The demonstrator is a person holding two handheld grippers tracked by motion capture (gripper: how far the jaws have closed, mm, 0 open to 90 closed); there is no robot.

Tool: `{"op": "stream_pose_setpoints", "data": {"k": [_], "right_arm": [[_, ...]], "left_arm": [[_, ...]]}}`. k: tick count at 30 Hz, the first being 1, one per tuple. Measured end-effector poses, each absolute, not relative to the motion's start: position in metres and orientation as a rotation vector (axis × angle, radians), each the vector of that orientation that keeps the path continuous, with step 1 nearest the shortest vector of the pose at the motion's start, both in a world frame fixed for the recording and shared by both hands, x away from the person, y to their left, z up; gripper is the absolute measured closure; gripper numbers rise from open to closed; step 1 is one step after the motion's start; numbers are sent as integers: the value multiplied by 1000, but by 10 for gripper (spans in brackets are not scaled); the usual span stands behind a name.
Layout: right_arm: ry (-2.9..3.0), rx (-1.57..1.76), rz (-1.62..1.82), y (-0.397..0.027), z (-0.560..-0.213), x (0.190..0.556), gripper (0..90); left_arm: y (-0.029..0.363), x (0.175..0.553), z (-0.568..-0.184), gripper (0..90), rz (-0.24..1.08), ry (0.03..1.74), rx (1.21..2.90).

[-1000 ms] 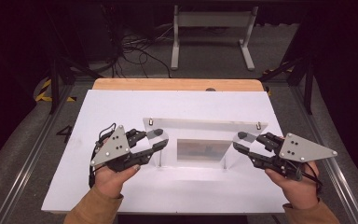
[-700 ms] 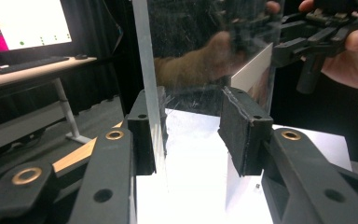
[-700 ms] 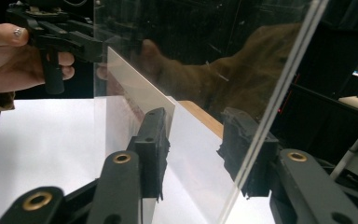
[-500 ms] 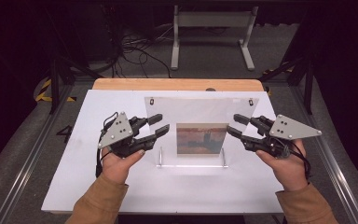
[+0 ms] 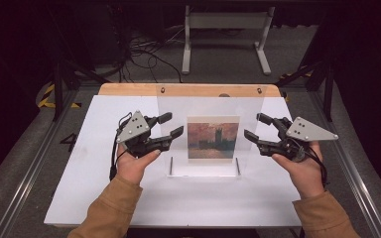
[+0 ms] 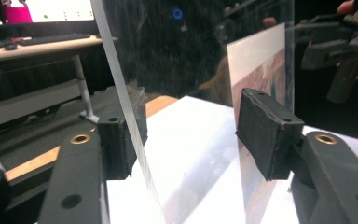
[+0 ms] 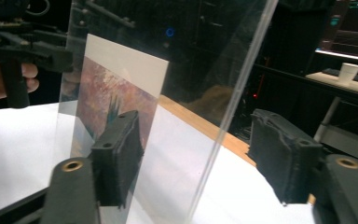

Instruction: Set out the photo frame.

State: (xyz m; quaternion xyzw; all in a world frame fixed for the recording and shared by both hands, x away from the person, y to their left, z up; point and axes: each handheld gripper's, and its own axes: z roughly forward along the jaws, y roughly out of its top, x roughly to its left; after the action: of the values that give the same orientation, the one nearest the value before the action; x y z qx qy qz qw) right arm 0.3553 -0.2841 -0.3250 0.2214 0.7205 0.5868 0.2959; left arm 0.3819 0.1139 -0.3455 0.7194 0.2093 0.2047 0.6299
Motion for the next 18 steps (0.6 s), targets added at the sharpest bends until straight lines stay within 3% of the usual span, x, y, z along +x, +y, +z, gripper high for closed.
{"op": "stream_pose_setpoints", "data": {"k": [7,18], "right_arm": [[1916,614,1537,-301,-328,331,267],[1947,753,1477,-335,-359,304,251]], "left_arm": [[133,362,-353,291,491,498,1683],[179,321,-389,285,485,580,1773]]}}
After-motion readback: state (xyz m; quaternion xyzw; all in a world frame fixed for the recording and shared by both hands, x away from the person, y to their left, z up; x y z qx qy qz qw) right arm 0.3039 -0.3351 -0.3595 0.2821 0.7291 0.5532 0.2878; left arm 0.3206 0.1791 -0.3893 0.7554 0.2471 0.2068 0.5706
